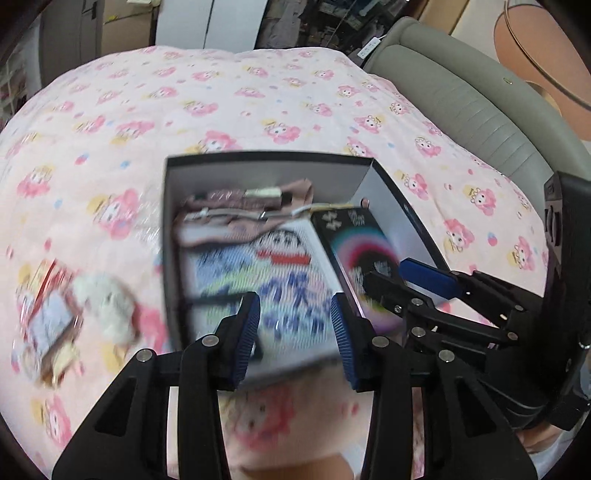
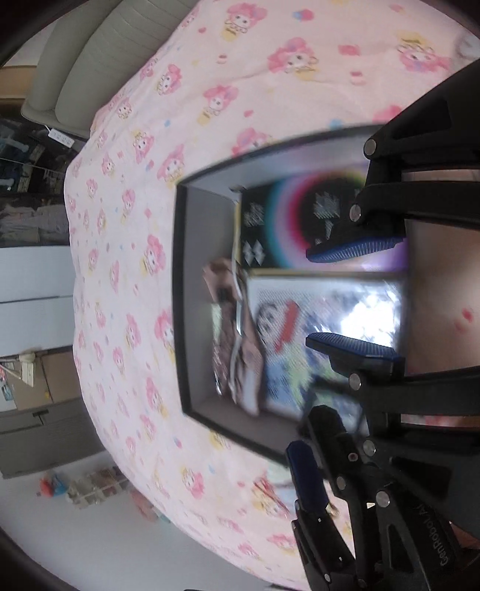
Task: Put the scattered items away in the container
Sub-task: 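Move the left gripper toward the clear phone case on the bed, then grasp the clear phone case with the left gripper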
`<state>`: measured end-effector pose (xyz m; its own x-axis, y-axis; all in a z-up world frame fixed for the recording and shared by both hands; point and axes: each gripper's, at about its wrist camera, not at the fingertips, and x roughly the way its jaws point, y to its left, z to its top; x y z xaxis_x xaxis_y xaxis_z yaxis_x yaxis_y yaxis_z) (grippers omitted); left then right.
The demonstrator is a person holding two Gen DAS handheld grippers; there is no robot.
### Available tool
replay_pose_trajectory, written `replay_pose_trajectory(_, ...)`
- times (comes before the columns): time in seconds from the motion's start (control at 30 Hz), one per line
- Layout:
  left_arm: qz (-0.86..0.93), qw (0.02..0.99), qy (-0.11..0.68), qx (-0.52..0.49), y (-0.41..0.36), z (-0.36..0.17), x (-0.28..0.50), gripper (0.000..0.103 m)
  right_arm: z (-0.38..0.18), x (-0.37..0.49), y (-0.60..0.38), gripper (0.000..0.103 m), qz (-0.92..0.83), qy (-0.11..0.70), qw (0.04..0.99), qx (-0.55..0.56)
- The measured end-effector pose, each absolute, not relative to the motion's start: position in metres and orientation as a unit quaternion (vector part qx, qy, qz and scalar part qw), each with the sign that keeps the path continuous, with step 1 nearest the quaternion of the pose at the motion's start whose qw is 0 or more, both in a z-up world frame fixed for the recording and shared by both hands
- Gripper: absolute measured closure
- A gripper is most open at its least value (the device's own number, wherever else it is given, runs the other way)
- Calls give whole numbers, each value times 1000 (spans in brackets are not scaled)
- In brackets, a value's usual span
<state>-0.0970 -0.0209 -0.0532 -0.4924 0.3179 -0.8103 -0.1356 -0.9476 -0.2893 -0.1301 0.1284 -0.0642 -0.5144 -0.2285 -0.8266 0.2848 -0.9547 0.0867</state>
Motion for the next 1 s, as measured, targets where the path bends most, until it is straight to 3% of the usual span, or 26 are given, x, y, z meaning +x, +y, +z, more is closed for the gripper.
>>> replay_pose_trajectory(0.57,852,23,-166,-497,-171,-47,-9,63,-60,-63,-18,68,-827,87,295,470)
replay_pose_trajectory(0.77,841,-26,-215,-496,-240,-65,4,61,-83,-70,-92,68,-776,77,360,511)
replay_pose_trajectory(1.0,817,-78,-265,-507,-308,-110,0,61,-113,-97,-153,68,-764,107,349,532)
